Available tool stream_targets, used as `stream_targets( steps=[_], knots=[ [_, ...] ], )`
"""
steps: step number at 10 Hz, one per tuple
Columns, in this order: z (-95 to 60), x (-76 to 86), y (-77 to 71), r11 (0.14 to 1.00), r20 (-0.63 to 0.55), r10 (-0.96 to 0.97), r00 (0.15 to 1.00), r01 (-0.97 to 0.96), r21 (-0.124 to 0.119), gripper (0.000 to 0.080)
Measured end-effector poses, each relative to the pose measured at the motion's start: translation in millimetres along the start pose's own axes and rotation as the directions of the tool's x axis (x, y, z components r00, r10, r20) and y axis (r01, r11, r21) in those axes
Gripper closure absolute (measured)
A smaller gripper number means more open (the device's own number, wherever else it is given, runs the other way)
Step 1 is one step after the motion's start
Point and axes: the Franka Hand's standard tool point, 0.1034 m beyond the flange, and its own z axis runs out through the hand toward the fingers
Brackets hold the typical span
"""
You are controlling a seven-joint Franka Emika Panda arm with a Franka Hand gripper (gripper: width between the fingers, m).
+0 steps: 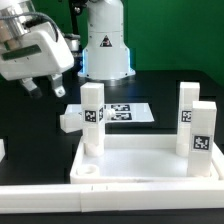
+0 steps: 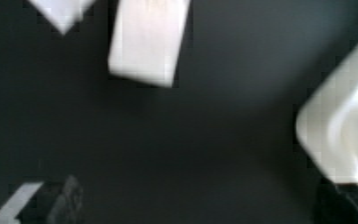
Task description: Assemble desk
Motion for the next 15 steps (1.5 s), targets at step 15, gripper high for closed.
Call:
stream_targets(
  steps=[15],
  knots=[
    [61.7, -15.9, 25.7, 0.966, 0.582, 0.241, 0.777, -0.247, -0.071, 0.0150]
  ],
)
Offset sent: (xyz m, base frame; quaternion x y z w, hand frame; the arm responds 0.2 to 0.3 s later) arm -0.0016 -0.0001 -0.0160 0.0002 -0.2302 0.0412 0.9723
